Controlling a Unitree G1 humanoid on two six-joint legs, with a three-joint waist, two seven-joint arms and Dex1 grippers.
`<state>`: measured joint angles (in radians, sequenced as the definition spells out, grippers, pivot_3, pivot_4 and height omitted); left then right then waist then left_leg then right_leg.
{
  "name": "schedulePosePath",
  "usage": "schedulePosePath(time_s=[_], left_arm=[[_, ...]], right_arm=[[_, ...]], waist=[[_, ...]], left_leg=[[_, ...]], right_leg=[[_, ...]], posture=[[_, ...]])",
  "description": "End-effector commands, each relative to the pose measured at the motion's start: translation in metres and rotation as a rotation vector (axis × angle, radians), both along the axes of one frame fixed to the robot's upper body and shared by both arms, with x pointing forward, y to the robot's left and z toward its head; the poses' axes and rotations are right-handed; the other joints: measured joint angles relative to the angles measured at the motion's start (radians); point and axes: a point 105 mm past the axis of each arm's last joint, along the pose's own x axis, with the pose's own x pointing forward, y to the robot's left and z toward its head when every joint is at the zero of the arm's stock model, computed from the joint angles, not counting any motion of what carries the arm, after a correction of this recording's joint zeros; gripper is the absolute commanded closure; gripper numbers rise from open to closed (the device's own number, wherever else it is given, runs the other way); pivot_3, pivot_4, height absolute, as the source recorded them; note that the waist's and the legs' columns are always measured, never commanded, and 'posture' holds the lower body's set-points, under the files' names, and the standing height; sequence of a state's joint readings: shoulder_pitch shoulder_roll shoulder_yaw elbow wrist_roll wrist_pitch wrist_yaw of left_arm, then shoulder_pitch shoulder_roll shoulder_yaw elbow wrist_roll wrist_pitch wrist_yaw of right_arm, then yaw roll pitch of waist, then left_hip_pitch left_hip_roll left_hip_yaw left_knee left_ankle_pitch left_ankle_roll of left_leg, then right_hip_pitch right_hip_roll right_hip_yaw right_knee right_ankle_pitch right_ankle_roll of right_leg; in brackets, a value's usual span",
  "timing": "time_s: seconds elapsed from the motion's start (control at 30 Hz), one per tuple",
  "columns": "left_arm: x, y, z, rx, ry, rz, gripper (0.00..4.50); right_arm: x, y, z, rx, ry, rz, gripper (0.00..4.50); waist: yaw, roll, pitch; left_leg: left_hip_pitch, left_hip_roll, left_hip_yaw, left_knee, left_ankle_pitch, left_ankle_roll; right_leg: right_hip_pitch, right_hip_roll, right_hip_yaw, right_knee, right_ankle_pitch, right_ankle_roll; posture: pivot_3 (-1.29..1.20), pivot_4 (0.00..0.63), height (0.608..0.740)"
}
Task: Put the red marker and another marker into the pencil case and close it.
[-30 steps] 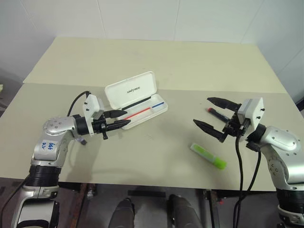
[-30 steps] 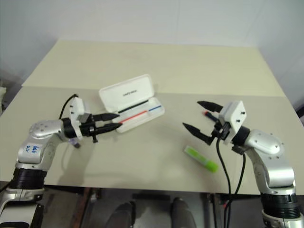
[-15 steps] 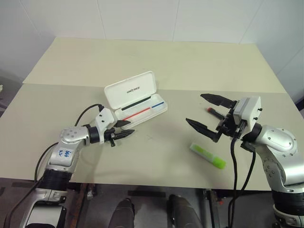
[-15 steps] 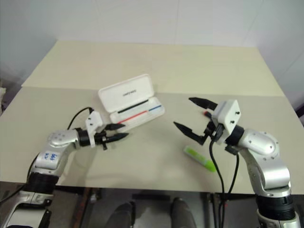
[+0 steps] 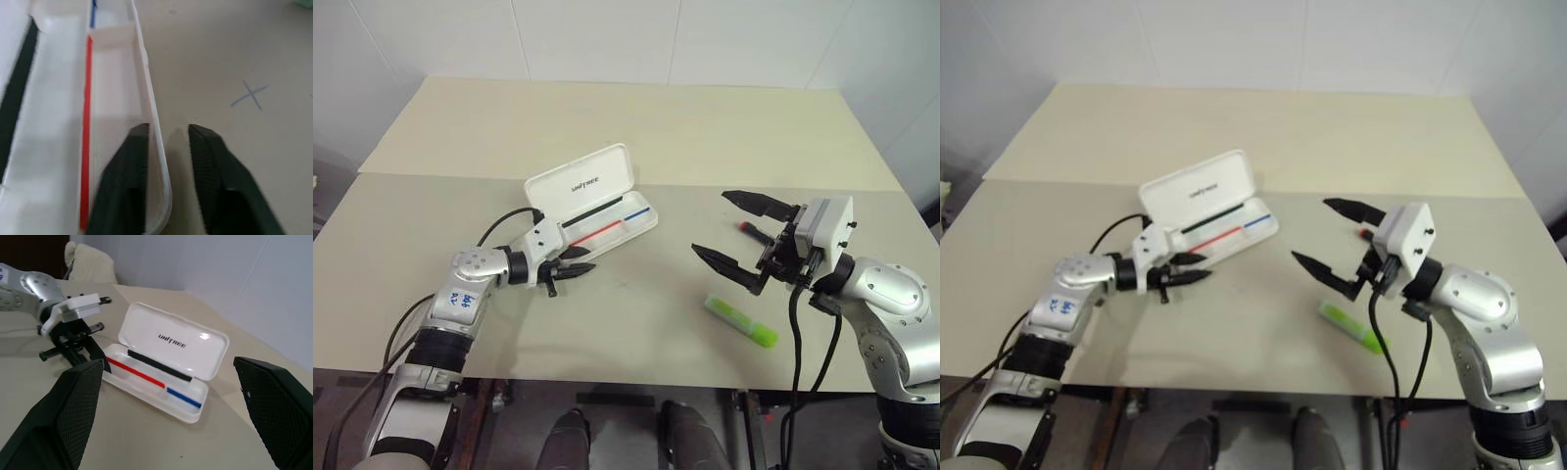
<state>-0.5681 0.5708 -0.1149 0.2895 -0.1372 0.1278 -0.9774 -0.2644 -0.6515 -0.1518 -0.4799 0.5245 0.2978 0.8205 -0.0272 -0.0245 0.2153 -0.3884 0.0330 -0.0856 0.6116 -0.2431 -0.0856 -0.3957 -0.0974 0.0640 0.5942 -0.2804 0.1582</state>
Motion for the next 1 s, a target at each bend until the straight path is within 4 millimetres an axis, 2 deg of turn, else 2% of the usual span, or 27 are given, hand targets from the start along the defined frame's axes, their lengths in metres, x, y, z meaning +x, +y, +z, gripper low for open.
schedulePosePath(time_s=[0.03, 0.23, 0.47, 0.67, 0.83, 1.0], left_arm=[[-0.002, -0.002, 0.0, 0.023, 0.006, -0.031, 4.44], [-0.001, -0.003, 0.002, 0.042, 0.002, -0.039, 4.44], [-0.008, -0.016, 0.013, 0.018, -0.029, -0.126, 4.44], [-0.037, -0.028, 0.02, 0.016, -0.004, -0.342, 4.44], [-0.062, -0.023, 0.014, 0.038, 0.049, -0.468, 4.44], [-0.068, -0.019, 0.007, 0.07, 0.061, -0.495, 4.44]], right_arm=[[-0.011, 0.005, 0.01, -0.013, -0.031, 0.045, 0.0], [-0.012, 0.001, 0.009, -0.035, -0.01, 0.059, 0.0], [-0.012, -0.006, 0.009, -0.079, 0.007, 0.067, 0.0], [-0.012, -0.021, 0.005, -0.112, 0.038, 0.036, 0.0], [-0.014, -0.025, 0.005, -0.11, 0.042, 0.016, 0.0], [-0.015, -0.024, 0.006, -0.106, 0.039, 0.004, 0.0]], waist=[[0.0, 0.0, 0.0], [0.0, 0.0, 0.0], [0.001, 0.0, 0.0], [0.005, 0.0, 0.0], [-0.002, 0.0, 0.0], [0.0, 0.0, 0.0]], left_leg=[[0.0, 0.0, 0.0, 0.0, 0.0, 0.0], [0.0, 0.0, 0.0, 0.0, 0.0, 0.0], [0.0, 0.0, 0.0, 0.0, 0.0, 0.0], [-0.002, 0.0, 0.0, 0.0, 0.0, 0.0], [-0.001, 0.0, 0.0, 0.0, 0.0, 0.001], [-0.001, 0.0, 0.0, 0.0, 0.0, 0.001]], right_leg=[[0.0, 0.0, 0.0, 0.0, 0.0, 0.0], [0.0, 0.0, 0.0, 0.0, 0.0, 0.0], [0.0, 0.0, 0.0, -0.001, 0.0, 0.0], [0.0, 0.0, 0.0, -0.001, 0.0, 0.0], [0.0, 0.0, 0.0, -0.001, 0.0, 0.0], [0.0, 0.0, 0.0, -0.001, -0.003, -0.005]], posture=[[0.0, 0.15, 0.74], [0.0, 0.15, 0.74], [0.0, 0.15, 0.74], [0.0, 0.15, 0.74], [0.0, 0.15, 0.74], [0.0, 0.15, 0.74]])
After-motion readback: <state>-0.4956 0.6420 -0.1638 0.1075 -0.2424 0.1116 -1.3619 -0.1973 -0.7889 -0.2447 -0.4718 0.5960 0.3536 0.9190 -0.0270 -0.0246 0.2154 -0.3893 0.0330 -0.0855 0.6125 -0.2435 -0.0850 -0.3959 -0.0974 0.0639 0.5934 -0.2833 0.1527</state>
